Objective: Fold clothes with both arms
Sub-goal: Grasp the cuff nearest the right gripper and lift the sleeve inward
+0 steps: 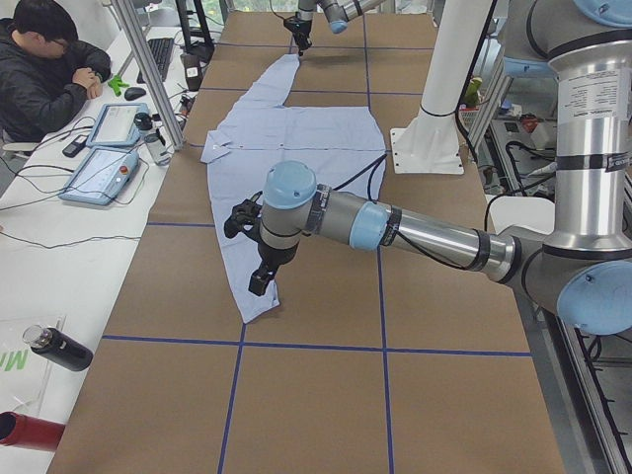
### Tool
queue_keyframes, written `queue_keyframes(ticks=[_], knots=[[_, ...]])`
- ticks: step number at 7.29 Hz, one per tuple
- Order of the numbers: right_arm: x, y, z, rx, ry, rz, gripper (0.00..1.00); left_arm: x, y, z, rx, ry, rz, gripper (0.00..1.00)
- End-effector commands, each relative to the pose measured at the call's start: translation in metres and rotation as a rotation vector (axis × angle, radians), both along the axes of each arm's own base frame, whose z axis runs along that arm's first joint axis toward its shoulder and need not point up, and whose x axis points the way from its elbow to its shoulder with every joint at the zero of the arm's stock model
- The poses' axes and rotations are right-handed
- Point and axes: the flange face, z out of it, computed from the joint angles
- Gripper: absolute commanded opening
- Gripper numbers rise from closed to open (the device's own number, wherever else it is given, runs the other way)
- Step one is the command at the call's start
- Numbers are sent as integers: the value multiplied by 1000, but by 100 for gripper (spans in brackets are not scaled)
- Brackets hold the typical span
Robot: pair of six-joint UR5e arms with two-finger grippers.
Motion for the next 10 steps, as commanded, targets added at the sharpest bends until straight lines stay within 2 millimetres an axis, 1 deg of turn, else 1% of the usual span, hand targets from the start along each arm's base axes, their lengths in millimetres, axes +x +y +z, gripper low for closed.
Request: queue_keyframes(ticks=[1,2,3,4,5,6,7,8,9,10], knots=[[-6,-29,-91,-77,-55,102,0,0,0,0,1,0,1,100],[-14,-46,-138,-100,-74,139,0,0,0,2,-3,0,0,100],[-31,-63,-186,-133,-99,173,0,0,0,1,-2,0,0,100],[-61,-77,-236,-163,-130,194,0,0,0,1,-2,0,0,100],[-121,-78,-285,-201,-156,198,0,0,0,1,-2,0,0,100],[-173,-78,-338,-228,-158,275,0,0,0,2,-3,0,0,100],[-196,-78,-381,-244,-174,293,0,0,0,2,-5,0,0,100],[-209,-78,-421,-256,-202,306,0,0,0,3,-6,0,0,100],[-219,-77,-451,-265,-234,359,0,0,0,2,-5,2,0,100],[-226,-76,-483,-236,-264,406,0,0,0,3,-6,2,0,100]])
